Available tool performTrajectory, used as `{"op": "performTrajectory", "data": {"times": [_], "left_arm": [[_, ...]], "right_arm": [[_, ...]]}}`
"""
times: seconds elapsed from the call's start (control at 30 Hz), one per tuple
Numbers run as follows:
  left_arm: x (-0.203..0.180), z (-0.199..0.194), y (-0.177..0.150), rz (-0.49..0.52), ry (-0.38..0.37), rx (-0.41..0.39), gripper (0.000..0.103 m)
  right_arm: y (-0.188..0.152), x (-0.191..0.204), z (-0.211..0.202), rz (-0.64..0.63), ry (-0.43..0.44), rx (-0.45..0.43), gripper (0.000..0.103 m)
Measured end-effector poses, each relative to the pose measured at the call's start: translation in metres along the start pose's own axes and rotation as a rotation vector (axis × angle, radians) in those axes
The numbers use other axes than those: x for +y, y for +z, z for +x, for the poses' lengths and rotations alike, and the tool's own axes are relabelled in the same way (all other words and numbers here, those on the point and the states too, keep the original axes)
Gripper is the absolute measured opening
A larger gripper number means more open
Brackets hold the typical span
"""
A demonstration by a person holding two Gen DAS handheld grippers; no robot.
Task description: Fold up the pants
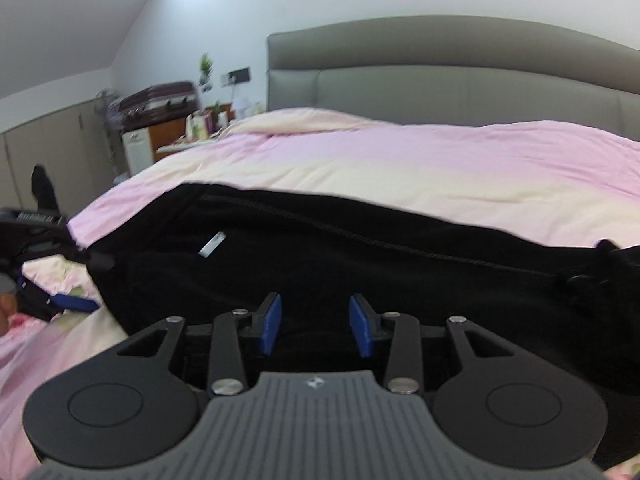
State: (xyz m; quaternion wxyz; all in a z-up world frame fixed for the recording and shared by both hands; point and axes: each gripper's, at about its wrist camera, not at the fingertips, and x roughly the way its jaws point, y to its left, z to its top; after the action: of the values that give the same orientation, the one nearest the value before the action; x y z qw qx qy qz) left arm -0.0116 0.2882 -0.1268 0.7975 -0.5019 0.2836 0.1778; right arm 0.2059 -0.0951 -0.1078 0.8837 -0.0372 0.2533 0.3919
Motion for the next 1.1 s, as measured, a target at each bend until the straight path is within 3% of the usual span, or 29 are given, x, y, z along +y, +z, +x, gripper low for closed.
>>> {"op": "performTrajectory", "data": {"times": [0.2,0.3,0.43,0.5,0.6,0.67,0.77,0.9,1.03,1.1], "left_arm": [[0.010,0.022,0.008,-0.114,-0.058,-0.021,0.084],[0.008,0.035,0.013,-0.156,-0.058,-0.033,0.085],[0.002,0.050,0.016,-0.185,-0.042,-0.045,0.091],[0.001,0.053,0.015,-0.192,-0.037,-0.056,0.091],[0.001,0.054,0.015,-0.203,-0.039,-0.066,0.091],[0.002,0.053,0.015,-0.204,-0.042,-0.064,0.091],[0.002,0.051,0.015,-0.197,-0.043,-0.059,0.091],[0.002,0.050,0.015,-0.203,-0.043,-0.053,0.091],[-0.002,0.054,0.015,-0.179,-0.027,-0.058,0.091],[-0.002,0.053,0.015,-0.184,-0.028,-0.060,0.091]], "right_arm": [[-0.018,0.006,0.026,-0.031,0.026,0.083,0.034],[-0.026,0.000,0.048,-0.029,0.038,0.219,0.035],[-0.030,0.010,0.050,-0.115,0.033,0.192,0.038],[-0.028,0.004,0.047,-0.080,0.094,0.177,0.044],[-0.021,0.004,0.042,-0.097,0.216,0.205,0.043],[-0.019,0.009,0.044,-0.121,0.337,0.323,0.046],[-0.029,0.015,0.041,-0.157,0.403,0.473,0.045],[-0.020,0.000,0.026,-0.084,0.440,0.362,0.035],[0.003,-0.027,0.012,0.041,0.381,0.148,0.036],[0.006,-0.035,0.015,0.055,0.319,0.157,0.033]]}}
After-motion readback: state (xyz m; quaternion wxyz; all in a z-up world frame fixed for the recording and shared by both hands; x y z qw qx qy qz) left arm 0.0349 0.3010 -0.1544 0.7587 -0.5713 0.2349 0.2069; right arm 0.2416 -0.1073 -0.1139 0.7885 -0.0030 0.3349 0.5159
